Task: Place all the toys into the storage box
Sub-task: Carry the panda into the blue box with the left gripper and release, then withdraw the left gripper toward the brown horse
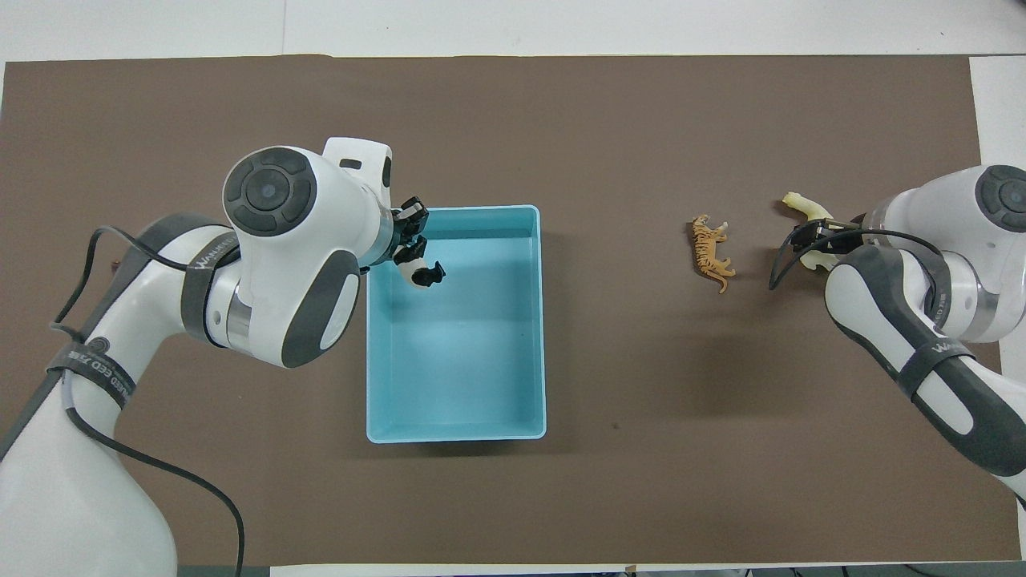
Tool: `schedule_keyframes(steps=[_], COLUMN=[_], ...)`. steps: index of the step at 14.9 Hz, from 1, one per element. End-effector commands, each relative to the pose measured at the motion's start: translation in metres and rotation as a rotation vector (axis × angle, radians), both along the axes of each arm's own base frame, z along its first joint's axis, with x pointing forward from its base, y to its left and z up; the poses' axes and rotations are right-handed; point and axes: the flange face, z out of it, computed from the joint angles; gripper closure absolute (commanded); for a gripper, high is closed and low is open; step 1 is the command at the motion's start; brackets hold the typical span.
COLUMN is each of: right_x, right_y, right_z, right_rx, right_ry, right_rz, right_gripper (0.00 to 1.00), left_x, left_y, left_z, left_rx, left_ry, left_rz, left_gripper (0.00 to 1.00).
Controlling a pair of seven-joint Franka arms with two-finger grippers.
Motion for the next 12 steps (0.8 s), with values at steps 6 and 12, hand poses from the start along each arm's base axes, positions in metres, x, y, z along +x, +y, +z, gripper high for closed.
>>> schedule_keyframes(steps=[6, 12], right_x=[0.01, 0.061], right_y=[-0.006, 0.025], right_z=[-0.003, 0.083], right_rx=[-0.009, -0.017], right_ry=[-0.021, -0.069], right_rz=[0.003, 0.089], right_gripper=[0.29, 1.0], left_x=[-0.021, 0.033], left_y=[0.009, 0.224], left_z=[0.033, 0.039], left_rx=[0.04, 0.132], left_ry=[0.051, 0.075], left_rz=[-0.019, -0.21], left_gripper=[0.0, 0.0])
